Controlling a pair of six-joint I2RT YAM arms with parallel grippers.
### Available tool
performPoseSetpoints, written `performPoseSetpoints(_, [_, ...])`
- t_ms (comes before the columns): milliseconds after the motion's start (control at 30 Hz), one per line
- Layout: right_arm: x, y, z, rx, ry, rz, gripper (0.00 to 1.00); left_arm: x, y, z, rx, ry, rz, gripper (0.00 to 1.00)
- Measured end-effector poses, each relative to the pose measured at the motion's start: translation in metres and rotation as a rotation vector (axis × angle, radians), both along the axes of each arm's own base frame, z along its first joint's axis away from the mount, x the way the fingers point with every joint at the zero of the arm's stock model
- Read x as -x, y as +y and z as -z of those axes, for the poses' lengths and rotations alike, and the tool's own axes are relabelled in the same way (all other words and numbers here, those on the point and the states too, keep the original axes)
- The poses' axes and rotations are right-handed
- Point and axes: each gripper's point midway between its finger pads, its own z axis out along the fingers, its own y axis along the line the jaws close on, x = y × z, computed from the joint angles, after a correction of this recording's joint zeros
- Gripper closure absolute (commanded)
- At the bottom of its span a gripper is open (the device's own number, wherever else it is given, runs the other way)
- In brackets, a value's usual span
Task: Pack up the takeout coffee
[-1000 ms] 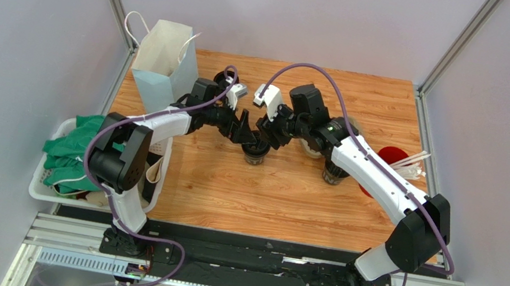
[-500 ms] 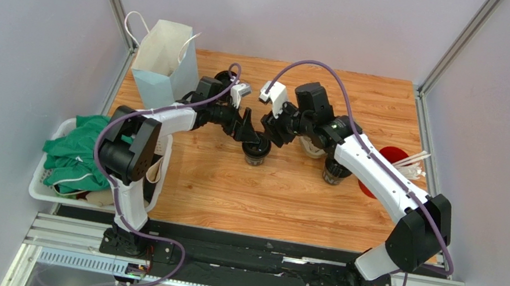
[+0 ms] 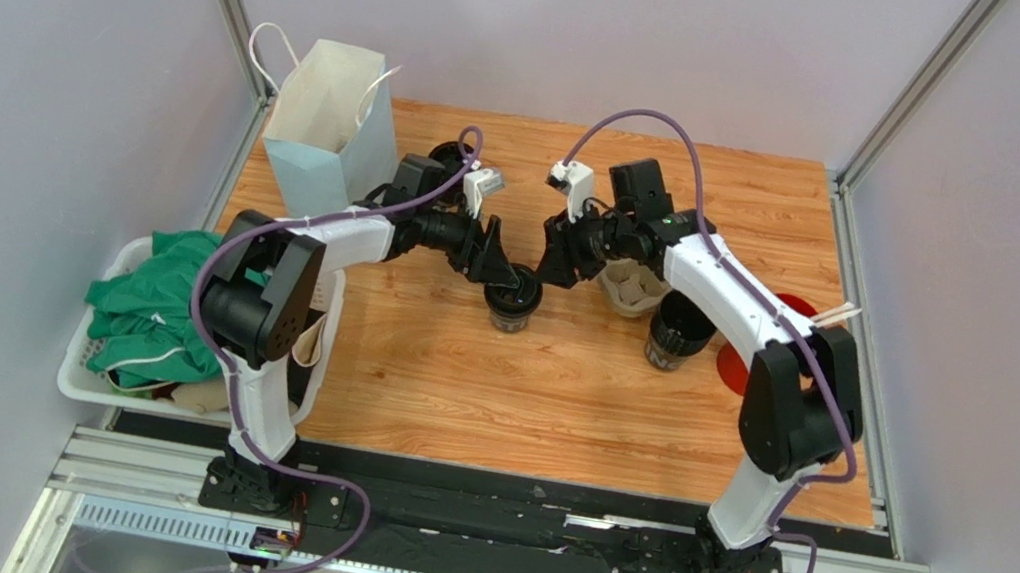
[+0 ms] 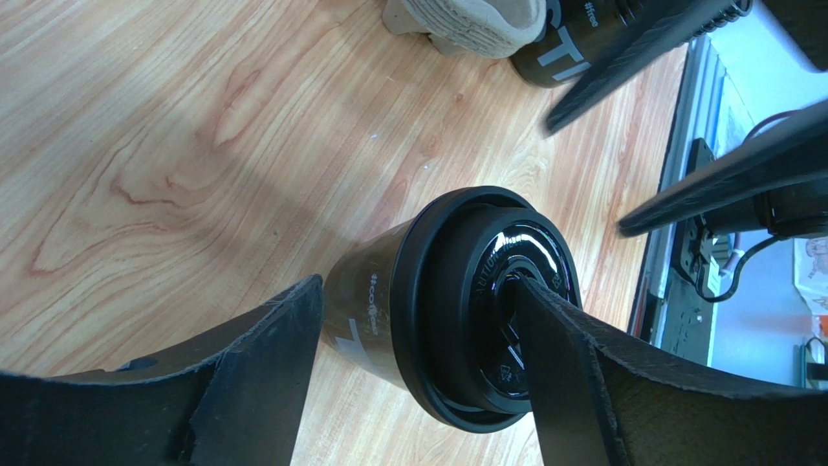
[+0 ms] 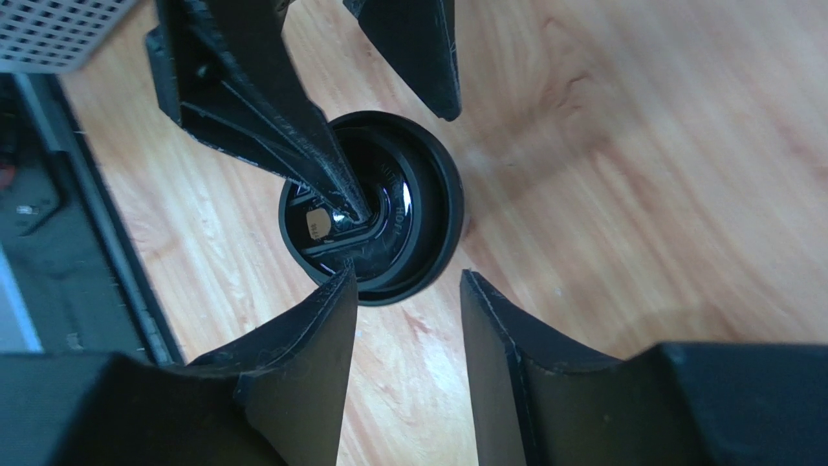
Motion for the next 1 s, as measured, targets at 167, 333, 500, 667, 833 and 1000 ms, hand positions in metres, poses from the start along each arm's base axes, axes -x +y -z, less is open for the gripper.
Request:
performPoseSetpoints(167, [-0.006, 0.003, 0.018, -0.080, 0.175, 0.007, 0.57, 0.000, 0.000, -0.001, 0.004, -0.004, 0.006, 0.21])
performPoseSetpoints(333, [-0.012, -0.003, 0.010, -0.184, 0.286, 0.018, 0.63, 0.001, -0.001, -0.001, 0.007, -0.008, 0.010, 0.21])
performPoseSetpoints(500, [-0.028, -0.006, 0.006, -0.254, 0.342, 0.035, 0.64, 0.001, -0.001, -0.001, 0.009, -0.008, 0.013, 0.21])
performPoseSetpoints(667, [-0.037, -0.002, 0.023, -0.258, 0.400, 0.051, 0.63, 0.001, -0.001, -0.001, 0.013, -0.014, 0.015, 0.21])
performPoseSetpoints(833, [-0.031, 0.007, 0.037, -0.245, 0.449, 0.047, 0.62, 0.000, -0.002, -0.001, 0.014, -0.019, 0.015, 0.22])
performPoseSetpoints(1000, [-0.027, 0.015, 0.036, -0.246, 0.449, 0.030, 0.61, 0.001, -0.002, -0.001, 0.017, -0.018, 0.018, 0.21])
